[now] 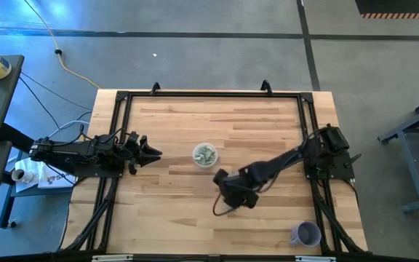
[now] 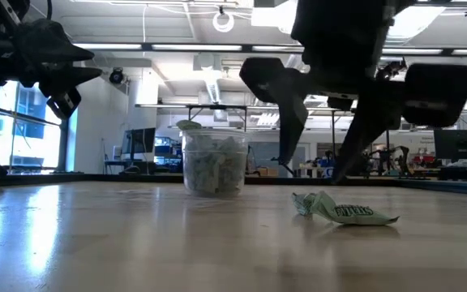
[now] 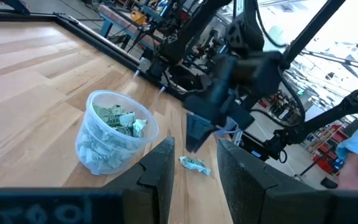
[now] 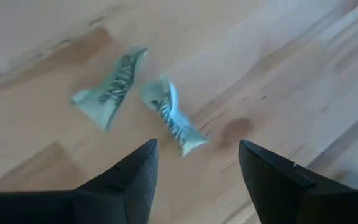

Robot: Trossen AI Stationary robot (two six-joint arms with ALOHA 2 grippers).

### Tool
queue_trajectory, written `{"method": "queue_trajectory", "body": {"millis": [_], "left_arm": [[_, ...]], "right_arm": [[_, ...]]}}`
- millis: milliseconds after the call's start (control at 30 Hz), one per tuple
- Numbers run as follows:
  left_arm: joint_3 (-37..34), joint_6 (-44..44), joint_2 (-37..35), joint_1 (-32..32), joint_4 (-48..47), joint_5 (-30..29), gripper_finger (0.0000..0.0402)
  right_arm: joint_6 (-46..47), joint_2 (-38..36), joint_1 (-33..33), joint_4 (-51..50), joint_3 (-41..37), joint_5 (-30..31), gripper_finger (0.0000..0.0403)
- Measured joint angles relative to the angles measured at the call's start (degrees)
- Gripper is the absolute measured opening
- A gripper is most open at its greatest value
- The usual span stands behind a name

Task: Pick and place Stevia / Truvia into bins
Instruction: Put the white stevia packet into the transparent container

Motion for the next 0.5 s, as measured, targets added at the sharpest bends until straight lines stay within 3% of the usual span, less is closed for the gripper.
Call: {"method": "queue_trajectory", "body": {"millis": [100, 233, 500], "left_arm": [[0.0, 0.01, -0.01, 0.0, 0.0, 0.0, 0.0156], [0.0, 0.0, -0.01, 0.0, 0.0, -0.01, 0.0156], [0.0, 0.0, 0.0, -0.01, 0.0, 0.0, 0.0156]], "right_arm": [[-0.23, 0.0, 1.74, 4.69, -1.52, 3.03, 0.0225], [1.04, 0.09, 1.92, 4.77, -1.66, -1.3, 0.0234], [-0.23, 2.99, 0.19, 9.01, -1.66, -3.48, 0.0226]]}}
